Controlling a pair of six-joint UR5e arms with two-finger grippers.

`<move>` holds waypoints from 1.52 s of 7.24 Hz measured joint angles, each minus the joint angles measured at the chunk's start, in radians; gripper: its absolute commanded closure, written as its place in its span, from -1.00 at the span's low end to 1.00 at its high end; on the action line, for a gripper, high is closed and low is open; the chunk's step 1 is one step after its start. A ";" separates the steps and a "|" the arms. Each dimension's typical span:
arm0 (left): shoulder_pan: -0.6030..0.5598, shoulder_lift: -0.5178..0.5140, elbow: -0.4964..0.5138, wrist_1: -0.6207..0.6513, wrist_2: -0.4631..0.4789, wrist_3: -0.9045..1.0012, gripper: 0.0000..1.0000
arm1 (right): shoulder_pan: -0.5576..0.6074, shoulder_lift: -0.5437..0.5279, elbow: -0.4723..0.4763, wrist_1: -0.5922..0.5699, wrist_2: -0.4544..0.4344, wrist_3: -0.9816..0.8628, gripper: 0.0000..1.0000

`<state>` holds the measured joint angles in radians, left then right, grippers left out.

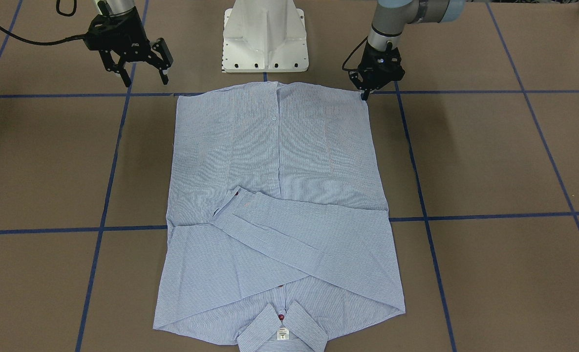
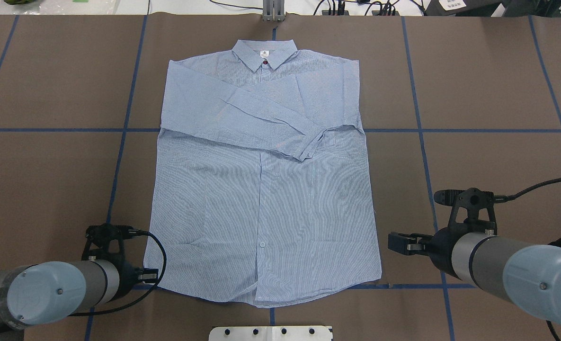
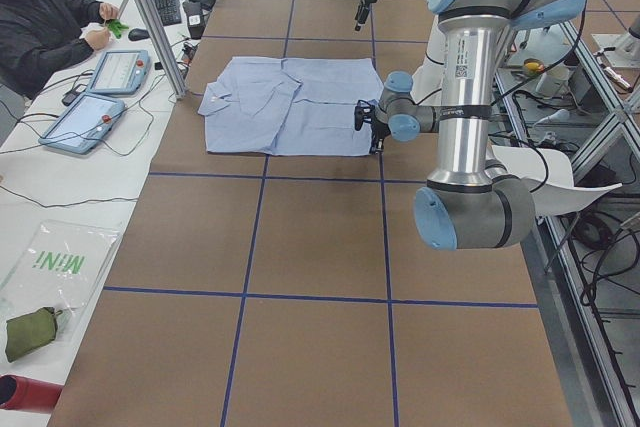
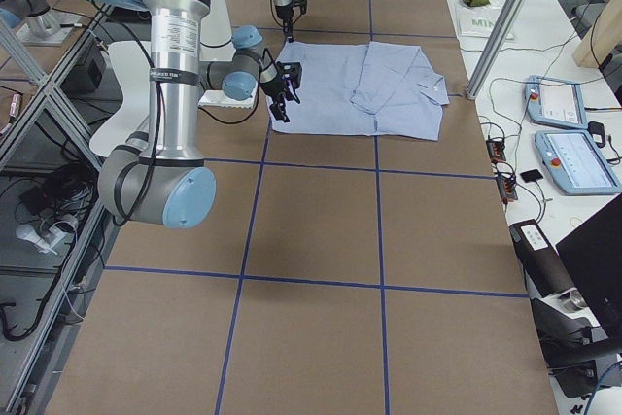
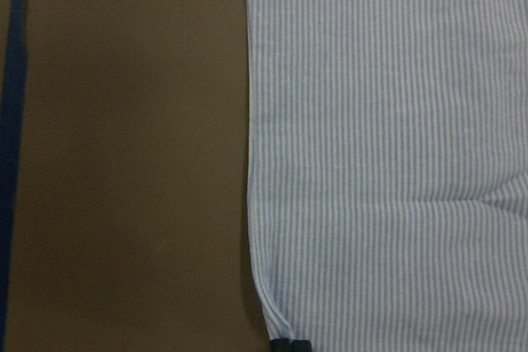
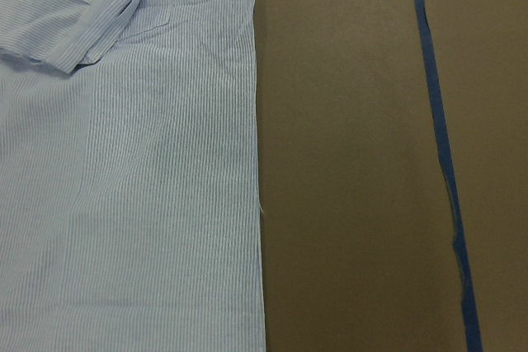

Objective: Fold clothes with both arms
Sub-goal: 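Move both grippers down to the shirt hem corners and grasp them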

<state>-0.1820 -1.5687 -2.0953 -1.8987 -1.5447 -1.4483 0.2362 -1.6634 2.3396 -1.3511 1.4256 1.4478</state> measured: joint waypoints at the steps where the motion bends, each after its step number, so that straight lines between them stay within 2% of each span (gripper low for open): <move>1: 0.000 0.014 -0.021 0.001 0.000 0.001 1.00 | -0.016 0.000 -0.003 0.001 -0.009 0.029 -0.99; 3: 0.003 0.016 -0.033 0.001 -0.001 0.002 1.00 | -0.111 0.000 -0.021 0.000 -0.141 0.171 -0.91; 4: 0.004 0.015 -0.034 0.001 -0.001 0.001 1.00 | -0.147 0.001 -0.039 0.000 -0.194 0.213 -0.71; 6: 0.010 0.014 -0.034 -0.002 0.001 -0.003 1.00 | -0.173 0.005 -0.072 0.000 -0.234 0.248 -0.45; 8: 0.021 0.013 -0.033 -0.003 0.006 -0.006 1.00 | -0.199 0.020 -0.099 0.001 -0.261 0.315 0.03; 9: 0.027 0.014 -0.033 -0.003 0.017 -0.006 1.00 | -0.225 0.036 -0.115 0.001 -0.291 0.358 0.10; 11: 0.041 0.013 -0.033 -0.003 0.052 -0.006 1.00 | -0.260 0.083 -0.165 0.000 -0.337 0.415 0.10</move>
<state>-0.1412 -1.5554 -2.1282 -1.9021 -1.4927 -1.4542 -0.0234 -1.5803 2.1749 -1.3509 1.0891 1.8627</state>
